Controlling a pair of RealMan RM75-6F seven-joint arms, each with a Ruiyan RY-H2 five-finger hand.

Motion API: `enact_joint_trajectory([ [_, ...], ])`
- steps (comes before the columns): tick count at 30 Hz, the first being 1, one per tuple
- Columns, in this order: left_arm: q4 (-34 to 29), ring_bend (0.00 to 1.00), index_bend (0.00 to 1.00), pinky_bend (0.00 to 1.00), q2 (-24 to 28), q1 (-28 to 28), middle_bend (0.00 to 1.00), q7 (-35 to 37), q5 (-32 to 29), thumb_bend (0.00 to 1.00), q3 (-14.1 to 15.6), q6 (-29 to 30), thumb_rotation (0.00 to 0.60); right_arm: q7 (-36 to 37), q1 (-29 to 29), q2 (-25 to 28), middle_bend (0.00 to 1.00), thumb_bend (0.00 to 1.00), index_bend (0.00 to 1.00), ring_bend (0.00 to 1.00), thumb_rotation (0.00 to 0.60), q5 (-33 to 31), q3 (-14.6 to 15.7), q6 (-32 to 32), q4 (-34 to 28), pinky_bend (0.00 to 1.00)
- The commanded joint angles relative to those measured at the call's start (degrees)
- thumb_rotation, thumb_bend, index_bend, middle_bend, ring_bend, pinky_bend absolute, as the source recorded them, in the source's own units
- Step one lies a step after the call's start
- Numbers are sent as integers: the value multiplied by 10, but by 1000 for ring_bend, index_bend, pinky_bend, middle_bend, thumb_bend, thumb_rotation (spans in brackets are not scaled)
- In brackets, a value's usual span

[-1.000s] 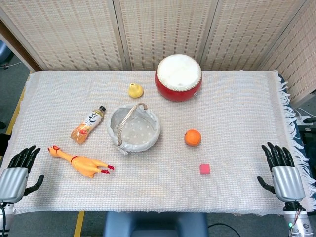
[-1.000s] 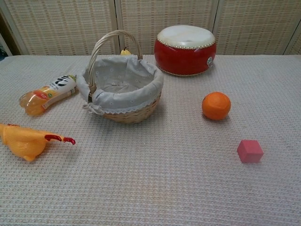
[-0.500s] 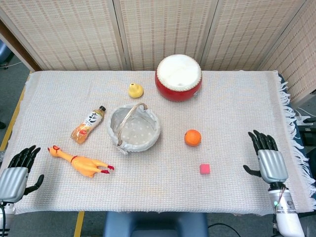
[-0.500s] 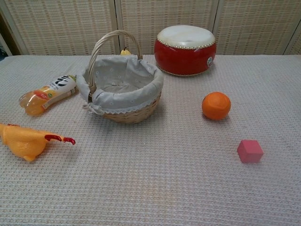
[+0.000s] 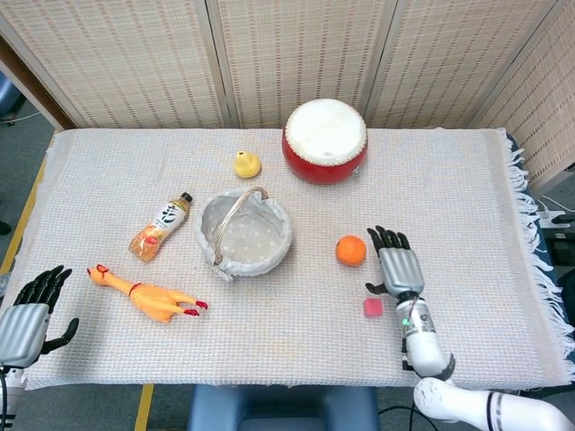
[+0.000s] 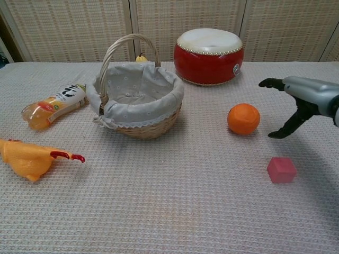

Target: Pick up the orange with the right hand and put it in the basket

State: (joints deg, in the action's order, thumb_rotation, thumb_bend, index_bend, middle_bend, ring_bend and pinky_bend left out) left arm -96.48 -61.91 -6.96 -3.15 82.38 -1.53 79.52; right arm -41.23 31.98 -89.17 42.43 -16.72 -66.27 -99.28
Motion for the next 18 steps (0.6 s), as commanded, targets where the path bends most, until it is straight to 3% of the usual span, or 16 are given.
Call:
enact_joint_trajectory([
  [1,-1,0,0,107,2,-1,0,5,-4,373,-1,-3,600,-31,41,-49,0,69,0,0,600,-39,-14,-3,46,28],
  [10,-4,0,0,107,6,-2,0,14,-4,372,0,-8,600,-55,102,-128,0,76,0,0,600,-80,-28,-1,161,98],
  [14,-5,0,0,106,8,-3,0,18,-4,372,1,-10,600,-56,122,-162,6,168,56,1,600,-87,-30,5,218,182],
  [16,-6,0,0,106,9,-2,0,19,-2,374,2,-10,600,-46,131,-183,90,230,103,71,600,-78,-32,4,254,278],
  [18,-7,0,0,107,9,-2,0,19,0,375,3,-9,600,-29,136,-199,317,290,120,310,600,-67,-36,4,276,498],
])
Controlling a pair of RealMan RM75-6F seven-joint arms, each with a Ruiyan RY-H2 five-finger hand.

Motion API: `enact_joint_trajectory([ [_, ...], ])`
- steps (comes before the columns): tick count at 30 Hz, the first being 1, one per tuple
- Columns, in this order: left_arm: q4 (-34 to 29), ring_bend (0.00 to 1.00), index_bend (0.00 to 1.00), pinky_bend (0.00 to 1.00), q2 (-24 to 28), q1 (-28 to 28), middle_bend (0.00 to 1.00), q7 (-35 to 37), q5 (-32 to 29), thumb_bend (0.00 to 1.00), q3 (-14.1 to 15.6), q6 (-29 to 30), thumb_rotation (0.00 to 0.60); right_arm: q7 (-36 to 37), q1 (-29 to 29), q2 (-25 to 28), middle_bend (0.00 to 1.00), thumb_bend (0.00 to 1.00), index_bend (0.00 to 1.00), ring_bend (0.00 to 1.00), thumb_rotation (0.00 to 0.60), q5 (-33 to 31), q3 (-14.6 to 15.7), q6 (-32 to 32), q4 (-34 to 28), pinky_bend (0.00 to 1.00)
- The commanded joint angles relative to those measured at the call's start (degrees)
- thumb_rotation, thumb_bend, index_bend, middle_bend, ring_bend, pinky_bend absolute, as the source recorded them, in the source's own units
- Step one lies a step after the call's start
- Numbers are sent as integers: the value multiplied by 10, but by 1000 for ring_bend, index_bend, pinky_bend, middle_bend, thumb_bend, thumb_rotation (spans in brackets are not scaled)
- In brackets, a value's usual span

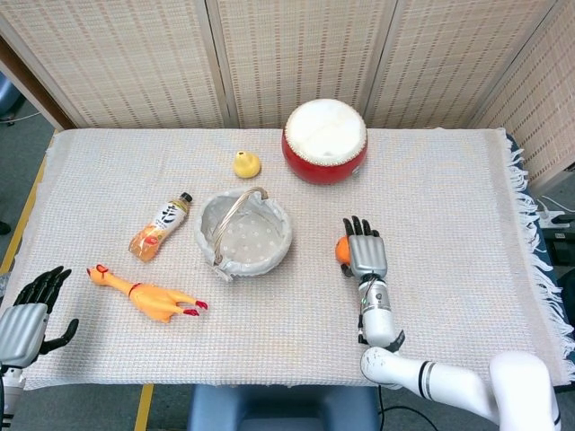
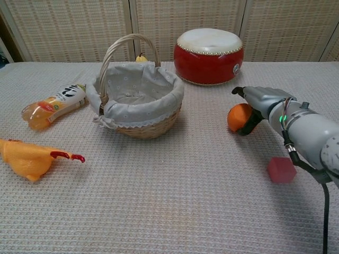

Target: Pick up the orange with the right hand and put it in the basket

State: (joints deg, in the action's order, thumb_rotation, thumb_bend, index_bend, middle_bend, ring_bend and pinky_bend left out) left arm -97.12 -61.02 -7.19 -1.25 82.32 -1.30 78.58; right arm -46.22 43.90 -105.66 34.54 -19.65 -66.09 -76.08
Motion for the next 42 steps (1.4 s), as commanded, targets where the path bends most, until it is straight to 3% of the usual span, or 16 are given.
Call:
enact_joint_trajectory([
  [1,0,0,0,107,0,1,0,1,2,374,1,2,600,33,18,-41,418,311,126,426,600,16,-10,3,48,597],
  [3,-1,0,0,106,1,1,0,2,1,371,1,2,600,50,16,-43,584,348,142,618,600,33,-9,0,47,755],
  [7,0,0,0,107,2,2,0,6,-1,370,1,1,600,90,5,-26,660,374,166,694,600,80,-7,-16,23,807],
  [13,-1,0,0,107,0,1,0,1,-1,369,1,0,600,157,-3,16,662,375,200,696,600,133,-50,-43,-63,807],
  [19,-3,0,0,107,-2,-2,0,-5,-2,371,1,-3,600,144,26,28,662,374,231,651,600,155,-81,-58,-106,804],
  [31,-4,0,0,106,-1,-2,0,-2,2,371,3,-3,600,94,120,-59,641,374,288,510,600,131,-99,-50,-39,624],
  [34,-4,0,0,106,0,-1,0,1,1,373,3,-4,600,91,135,-81,541,371,329,388,600,142,-93,-55,-13,543],
  [35,-4,0,0,107,0,-1,0,2,1,373,3,-3,600,90,138,-85,452,346,362,290,600,143,-90,-55,-8,477],
  [36,-4,0,0,106,1,-1,0,2,1,373,4,-3,600,87,139,-88,348,302,318,193,600,141,-88,-53,-5,402],
  [39,-3,0,0,106,2,0,0,5,1,372,4,-2,600,74,141,-89,44,127,24,7,600,136,-80,-49,-5,143],
  [42,-3,0,0,106,2,1,0,6,1,373,4,-1,600,65,138,-85,0,44,0,0,600,136,-77,-53,-10,35],
])
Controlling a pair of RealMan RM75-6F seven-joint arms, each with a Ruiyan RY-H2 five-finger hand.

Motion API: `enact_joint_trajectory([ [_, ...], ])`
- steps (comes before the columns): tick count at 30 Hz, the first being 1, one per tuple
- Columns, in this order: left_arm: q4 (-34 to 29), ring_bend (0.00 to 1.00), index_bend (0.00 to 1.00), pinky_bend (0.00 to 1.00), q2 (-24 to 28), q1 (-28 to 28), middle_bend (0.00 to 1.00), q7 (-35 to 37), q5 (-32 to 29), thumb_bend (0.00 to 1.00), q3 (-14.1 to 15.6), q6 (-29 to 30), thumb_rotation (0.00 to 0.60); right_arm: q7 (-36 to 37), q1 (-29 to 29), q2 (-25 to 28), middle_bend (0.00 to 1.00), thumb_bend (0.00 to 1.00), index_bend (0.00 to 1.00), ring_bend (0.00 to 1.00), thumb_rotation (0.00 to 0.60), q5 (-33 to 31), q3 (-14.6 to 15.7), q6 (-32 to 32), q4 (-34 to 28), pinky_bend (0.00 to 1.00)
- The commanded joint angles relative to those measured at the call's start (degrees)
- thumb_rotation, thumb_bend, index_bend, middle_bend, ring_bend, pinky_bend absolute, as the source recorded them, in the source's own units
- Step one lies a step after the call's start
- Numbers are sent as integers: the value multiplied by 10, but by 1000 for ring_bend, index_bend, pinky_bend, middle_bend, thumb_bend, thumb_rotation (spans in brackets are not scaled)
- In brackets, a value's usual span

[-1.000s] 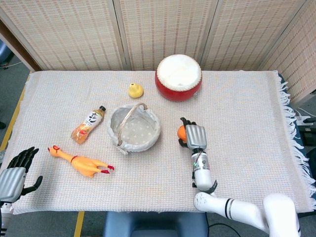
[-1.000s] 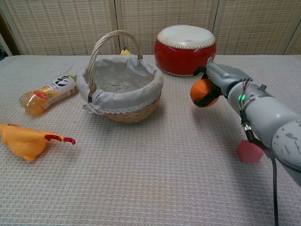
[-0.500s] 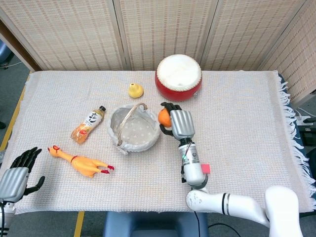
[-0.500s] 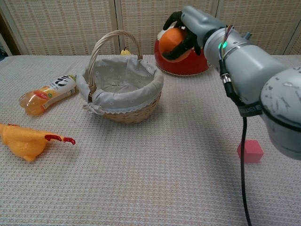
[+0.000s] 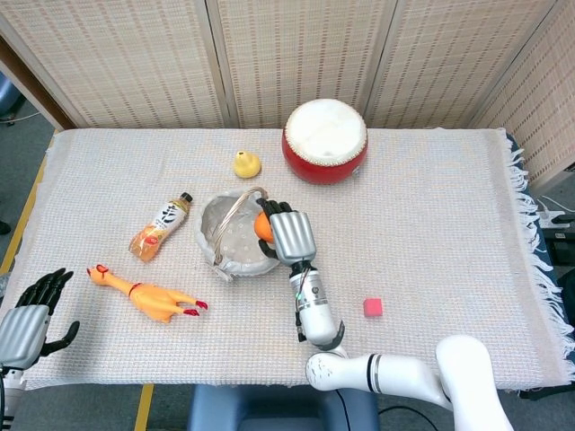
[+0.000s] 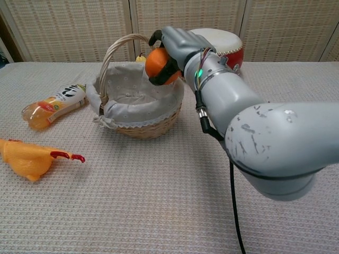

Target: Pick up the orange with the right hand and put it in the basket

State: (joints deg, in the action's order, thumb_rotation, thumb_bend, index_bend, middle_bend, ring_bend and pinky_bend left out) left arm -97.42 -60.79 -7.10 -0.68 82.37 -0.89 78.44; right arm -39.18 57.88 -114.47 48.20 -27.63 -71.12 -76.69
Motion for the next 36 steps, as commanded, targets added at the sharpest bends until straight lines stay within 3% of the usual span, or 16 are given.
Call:
enact_joint_trajectory([
  [1,0,0,0,106,0,0,0,-1,0,373,0,0,600,-8,-3,6,0,35,0,0,600,0,3,-5,-8,28],
  [7,-1,0,0,107,-1,0,0,-5,1,374,1,1,600,-16,-16,31,0,10,0,0,600,-1,2,-16,-45,16],
  [11,0,0,0,107,0,1,0,-3,-2,372,0,1,600,-28,-44,77,0,9,0,0,600,10,22,-32,-117,16],
  [14,1,0,0,107,1,1,0,-2,-2,371,-1,1,600,-39,-87,143,0,10,0,0,600,28,58,-51,-208,16],
  [17,1,0,0,106,0,2,0,-4,-1,372,0,3,600,-45,-143,231,0,10,0,0,600,63,114,-76,-304,16],
  [22,3,0,0,106,-3,2,0,-16,-1,372,-1,5,600,12,-251,376,0,8,0,0,600,170,238,-120,-397,16],
  [27,7,0,0,107,-12,2,0,-33,6,373,-2,15,600,93,-353,455,0,9,0,0,600,295,354,-178,-373,16],
  [29,8,0,0,107,-15,3,0,-39,10,372,-2,20,600,124,-385,464,0,8,0,0,600,327,381,-199,-351,16],
  [32,10,0,0,106,-19,6,0,-46,15,372,-1,28,600,162,-429,464,0,9,0,0,600,364,405,-230,-302,16],
  [36,11,0,0,107,-21,8,0,-47,16,372,-2,34,600,199,-464,445,0,9,0,0,600,388,405,-251,-229,16],
])
